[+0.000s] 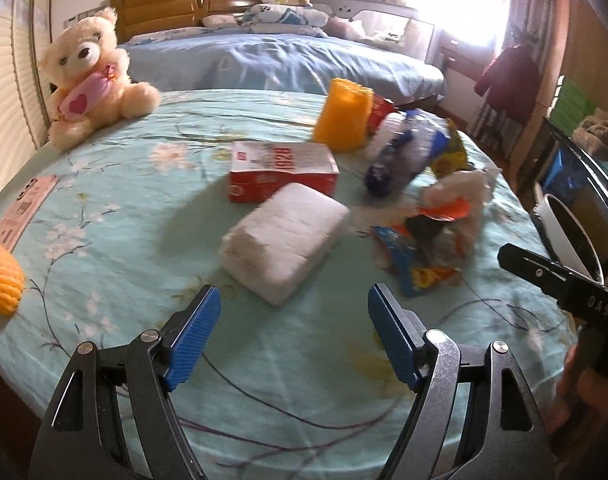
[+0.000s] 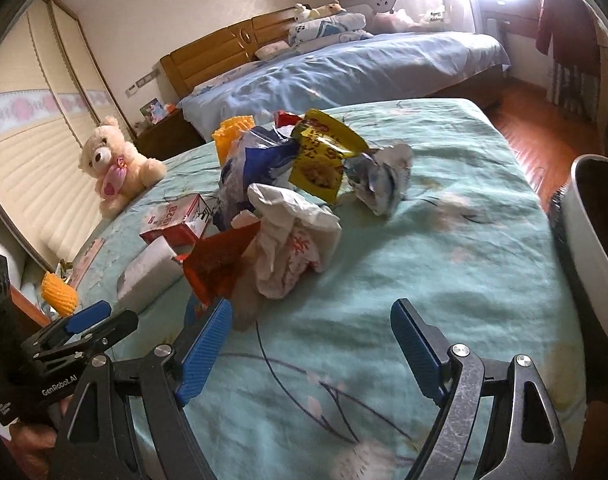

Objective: Collect trash
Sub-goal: 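Move both open tools back to the trash pile on the table, then grasp the white tissue pack with the left tool while the right grasps the white crumpled bag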

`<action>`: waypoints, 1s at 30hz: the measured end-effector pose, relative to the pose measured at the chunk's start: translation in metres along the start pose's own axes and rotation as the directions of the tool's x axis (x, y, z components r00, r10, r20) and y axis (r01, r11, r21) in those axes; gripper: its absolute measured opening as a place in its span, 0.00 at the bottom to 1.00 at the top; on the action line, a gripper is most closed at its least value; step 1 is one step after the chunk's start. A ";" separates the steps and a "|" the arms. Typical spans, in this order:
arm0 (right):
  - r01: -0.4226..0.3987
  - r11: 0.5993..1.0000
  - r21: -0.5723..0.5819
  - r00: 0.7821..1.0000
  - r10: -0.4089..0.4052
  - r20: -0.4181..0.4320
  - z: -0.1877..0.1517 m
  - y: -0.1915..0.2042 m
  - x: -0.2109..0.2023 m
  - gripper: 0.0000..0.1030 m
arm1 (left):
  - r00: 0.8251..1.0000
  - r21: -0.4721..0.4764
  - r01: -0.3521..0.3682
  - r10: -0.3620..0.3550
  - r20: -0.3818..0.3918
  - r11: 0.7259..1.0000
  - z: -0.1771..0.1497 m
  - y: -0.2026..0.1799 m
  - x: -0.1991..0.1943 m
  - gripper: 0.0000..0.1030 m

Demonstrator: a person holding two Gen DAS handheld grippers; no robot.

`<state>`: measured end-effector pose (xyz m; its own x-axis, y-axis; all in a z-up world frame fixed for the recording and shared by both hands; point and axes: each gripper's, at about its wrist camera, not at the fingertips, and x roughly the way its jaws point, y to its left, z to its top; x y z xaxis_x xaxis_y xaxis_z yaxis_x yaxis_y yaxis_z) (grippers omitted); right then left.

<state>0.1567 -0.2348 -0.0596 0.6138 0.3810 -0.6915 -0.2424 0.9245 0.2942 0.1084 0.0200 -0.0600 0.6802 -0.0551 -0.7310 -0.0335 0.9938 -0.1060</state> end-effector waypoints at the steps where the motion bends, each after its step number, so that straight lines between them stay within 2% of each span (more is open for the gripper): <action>1: -0.001 1.000 -0.001 1.000 0.001 -0.003 0.003 0.001 0.003 0.81 | 1.000 0.001 -0.001 0.001 -0.003 1.000 0.002 0.002 0.001 0.76; 3: -0.010 1.000 -0.001 1.000 0.010 -0.007 0.007 0.003 0.008 0.81 | 1.000 0.008 -0.012 0.012 -0.013 1.000 0.006 0.006 0.006 0.80; 10: -0.009 1.000 0.001 1.000 0.009 -0.029 0.018 0.005 0.029 0.79 | 0.999 0.025 -0.028 0.029 -0.031 0.999 0.018 0.014 0.024 0.80; 13: 0.000 1.000 -0.004 0.999 0.000 -0.051 0.021 0.008 0.038 0.70 | 0.999 0.019 -0.023 0.024 -0.033 1.000 0.020 0.015 0.030 0.80; 15: 0.016 1.000 -0.009 0.998 -0.017 -0.063 0.023 0.008 0.043 0.51 | 0.999 0.035 -0.029 0.030 -0.030 0.999 0.018 0.012 0.033 0.77; 16: 0.016 1.000 -0.009 0.998 -0.017 -0.064 0.023 0.007 0.043 0.45 | 0.999 0.044 -0.030 0.031 -0.027 0.999 0.018 0.010 0.033 0.71; 17: 0.016 1.000 -0.010 0.998 -0.016 -0.065 0.023 0.007 0.044 0.33 | 0.999 0.059 -0.022 0.024 -0.027 0.998 0.016 0.007 0.034 0.54; 20: 0.017 1.000 -0.018 0.998 -0.018 -0.052 0.021 0.007 0.040 0.22 | 0.999 0.082 -0.040 0.041 -0.005 0.996 0.013 0.002 0.031 0.52; 24: 0.024 1.000 -0.014 0.999 -0.024 -0.033 0.016 0.003 0.028 0.19 | 1.000 0.058 -0.002 0.003 -0.003 0.998 0.012 0.000 0.024 0.51; 30: 0.038 0.999 0.031 0.999 -0.038 0.011 0.011 -0.018 -0.003 0.18 | 0.999 0.078 0.023 -0.026 0.043 0.997 0.013 -0.017 0.005 0.51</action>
<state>0.1675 -0.2525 -0.0554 0.6307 0.3453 -0.6950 -0.1955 0.9373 0.2884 0.1220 0.0044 -0.0528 0.7115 -0.0771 -0.6985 0.0394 0.9968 -0.0700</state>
